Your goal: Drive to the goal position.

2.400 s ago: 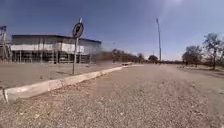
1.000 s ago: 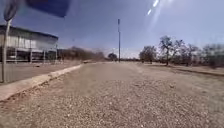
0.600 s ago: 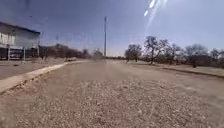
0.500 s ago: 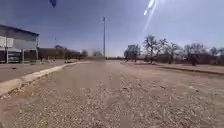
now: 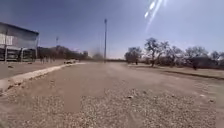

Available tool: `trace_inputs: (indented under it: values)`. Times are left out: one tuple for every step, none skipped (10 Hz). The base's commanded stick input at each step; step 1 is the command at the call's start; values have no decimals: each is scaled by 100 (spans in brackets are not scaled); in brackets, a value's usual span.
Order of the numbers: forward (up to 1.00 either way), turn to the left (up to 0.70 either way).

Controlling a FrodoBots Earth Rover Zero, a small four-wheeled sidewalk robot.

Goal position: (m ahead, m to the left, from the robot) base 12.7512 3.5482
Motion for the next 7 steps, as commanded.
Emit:
trace_inputs:
  values:
    - [100,0]
    - [100,0]
    - [100,0]
    - [100,0]
    - [100,0]
    - [100,0]
    - [100,0]
